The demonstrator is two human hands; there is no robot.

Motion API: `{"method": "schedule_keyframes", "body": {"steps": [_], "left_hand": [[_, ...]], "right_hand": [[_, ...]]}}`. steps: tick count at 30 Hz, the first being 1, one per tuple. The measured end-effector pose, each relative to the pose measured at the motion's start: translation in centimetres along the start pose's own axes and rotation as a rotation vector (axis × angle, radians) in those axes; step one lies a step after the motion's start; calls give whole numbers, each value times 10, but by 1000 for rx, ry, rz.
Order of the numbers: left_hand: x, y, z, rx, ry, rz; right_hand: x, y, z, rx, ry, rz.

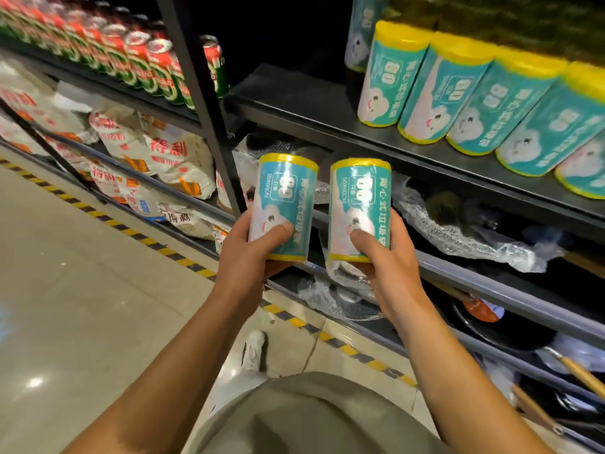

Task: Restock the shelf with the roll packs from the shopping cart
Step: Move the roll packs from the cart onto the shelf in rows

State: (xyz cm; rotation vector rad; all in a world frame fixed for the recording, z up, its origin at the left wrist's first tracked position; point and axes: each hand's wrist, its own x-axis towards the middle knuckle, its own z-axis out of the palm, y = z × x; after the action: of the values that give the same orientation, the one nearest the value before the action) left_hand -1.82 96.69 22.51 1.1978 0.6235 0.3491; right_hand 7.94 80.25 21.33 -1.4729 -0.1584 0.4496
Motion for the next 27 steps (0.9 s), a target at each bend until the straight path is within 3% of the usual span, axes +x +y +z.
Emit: {"method": "schedule_keyframes", "body": {"steps": [11, 21, 27], "left_hand": [[98, 65, -16, 170, -325, 180], [186, 114, 11, 311, -432, 393], [228, 122, 35, 449, -432, 480]], "right_hand": [[34, -32, 56, 232, 290, -149], [58, -62, 86, 391, 545, -292], [59, -64, 91, 338, 548, -281]]}}
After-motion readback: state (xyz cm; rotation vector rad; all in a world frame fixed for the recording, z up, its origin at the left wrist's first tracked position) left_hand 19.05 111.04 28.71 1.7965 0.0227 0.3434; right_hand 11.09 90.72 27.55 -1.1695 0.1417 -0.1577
